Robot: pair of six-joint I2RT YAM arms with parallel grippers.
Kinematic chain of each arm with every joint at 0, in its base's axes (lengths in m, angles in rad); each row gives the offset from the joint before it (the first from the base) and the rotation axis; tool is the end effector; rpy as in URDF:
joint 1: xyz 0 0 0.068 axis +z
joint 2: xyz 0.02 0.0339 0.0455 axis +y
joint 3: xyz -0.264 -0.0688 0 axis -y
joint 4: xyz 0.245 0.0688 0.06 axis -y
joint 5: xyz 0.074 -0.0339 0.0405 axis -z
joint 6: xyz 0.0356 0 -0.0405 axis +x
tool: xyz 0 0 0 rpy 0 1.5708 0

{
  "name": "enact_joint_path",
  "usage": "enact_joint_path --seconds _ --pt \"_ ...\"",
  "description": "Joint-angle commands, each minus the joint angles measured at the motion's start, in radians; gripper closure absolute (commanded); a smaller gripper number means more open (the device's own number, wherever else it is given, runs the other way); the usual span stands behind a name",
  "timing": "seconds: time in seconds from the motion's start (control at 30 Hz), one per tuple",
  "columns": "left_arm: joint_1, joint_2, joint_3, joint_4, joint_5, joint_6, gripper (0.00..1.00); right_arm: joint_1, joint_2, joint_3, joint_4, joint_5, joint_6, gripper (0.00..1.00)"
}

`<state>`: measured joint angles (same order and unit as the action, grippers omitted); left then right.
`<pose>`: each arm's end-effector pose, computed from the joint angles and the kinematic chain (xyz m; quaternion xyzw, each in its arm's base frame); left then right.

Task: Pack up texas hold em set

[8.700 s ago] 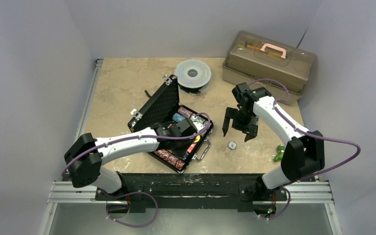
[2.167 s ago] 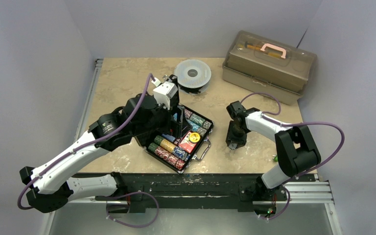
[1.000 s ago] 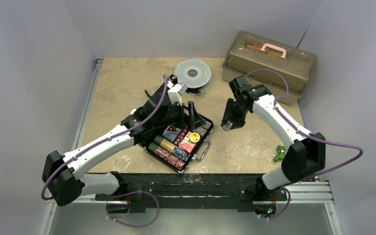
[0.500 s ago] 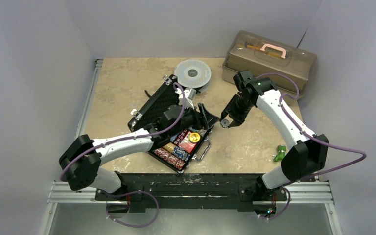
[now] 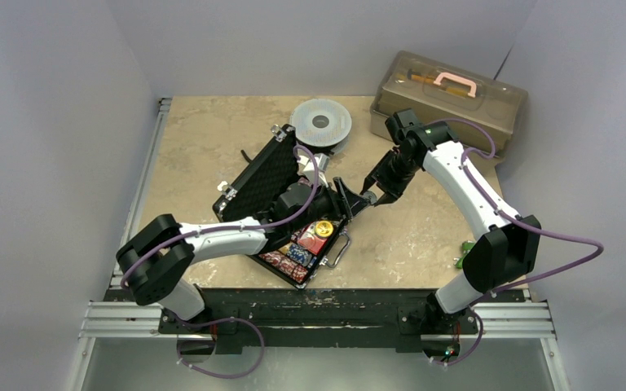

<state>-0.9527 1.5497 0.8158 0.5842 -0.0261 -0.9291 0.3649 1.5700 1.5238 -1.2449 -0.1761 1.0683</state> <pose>0.2006 -0.2806 0.2416 0.0004 0.7580 -0.5212 0.3922 0.2756 0.1120 0.3213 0.3283 0.9302 0.1569 0.0475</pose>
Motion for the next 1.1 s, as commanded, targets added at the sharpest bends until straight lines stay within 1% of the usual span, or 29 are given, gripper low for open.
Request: enact_joint_path --seconds 0.0,0.1,0.27,0.33,0.43,0.5,0.57,0.6,0.67,0.7,0.73,0.8,0.83,0.87,0.93,0.97,1.0,1.07 --pt "-0.007 0.026 0.036 0.085 0.018 -0.035 0.49 -0.004 -0.014 0.026 -0.006 -0.018 0.028 1.0" --pt "-0.007 0.039 0.036 0.089 0.006 -0.056 0.52 -0.004 -0.02 0.021 -0.001 -0.023 0.033 1.0" --pt "-0.005 0.058 0.067 0.079 0.021 -0.036 0.64 -0.005 -0.033 -0.007 0.013 -0.036 0.037 1.0" --pt "-0.004 0.063 0.065 0.094 0.022 -0.045 0.66 -0.004 -0.038 -0.017 0.021 -0.036 0.038 1.0" --pt "-0.003 0.066 0.065 0.115 0.06 -0.055 0.68 -0.005 -0.046 -0.027 0.027 -0.032 0.039 1.0" --pt "-0.003 0.07 0.074 0.118 0.079 -0.054 0.72 -0.005 -0.049 -0.032 0.031 -0.034 0.041 1.0" --pt "-0.004 0.075 0.082 0.118 0.091 -0.059 0.78 -0.005 -0.051 -0.032 0.035 -0.032 0.04 1.0" --pt "-0.003 0.076 0.083 0.121 0.097 -0.06 0.83 -0.005 -0.052 -0.032 0.037 -0.031 0.039 1.0" --pt "-0.003 0.069 0.084 0.107 0.1 -0.053 0.97 -0.005 -0.055 -0.033 0.045 -0.028 0.031 1.0" --pt "-0.003 0.061 0.084 0.082 0.097 -0.047 1.0 -0.004 -0.056 -0.03 0.055 -0.031 0.016 1.0" --pt "-0.002 0.051 0.085 0.051 0.095 -0.036 1.0 -0.004 -0.057 -0.029 0.062 -0.032 0.0 0.97" --pt "0.006 0.02 0.092 -0.05 0.101 0.009 1.0 -0.004 -0.063 -0.033 0.059 -0.026 -0.042 0.61" --pt "0.011 -0.002 0.103 -0.139 0.107 0.042 1.0 -0.005 -0.07 -0.042 0.06 -0.024 -0.078 0.48" --pt "0.015 -0.03 0.125 -0.303 0.11 0.093 1.0 -0.004 -0.082 -0.054 0.062 -0.015 -0.116 0.37" --pt "0.017 -0.084 0.169 -0.549 0.101 0.224 1.0 -0.006 -0.122 -0.08 0.066 0.033 -0.184 0.22" --pt "0.017 -0.117 0.183 -0.676 0.092 0.286 1.0 -0.007 -0.15 -0.089 0.071 0.068 -0.227 0.18" --pt "0.017 -0.152 0.187 -0.766 0.082 0.342 1.0 -0.009 -0.179 -0.096 0.075 0.106 -0.267 0.14" --pt "0.017 -0.233 0.17 -0.909 0.06 0.428 1.0 -0.011 -0.232 -0.125 0.083 0.165 -0.337 0.11"
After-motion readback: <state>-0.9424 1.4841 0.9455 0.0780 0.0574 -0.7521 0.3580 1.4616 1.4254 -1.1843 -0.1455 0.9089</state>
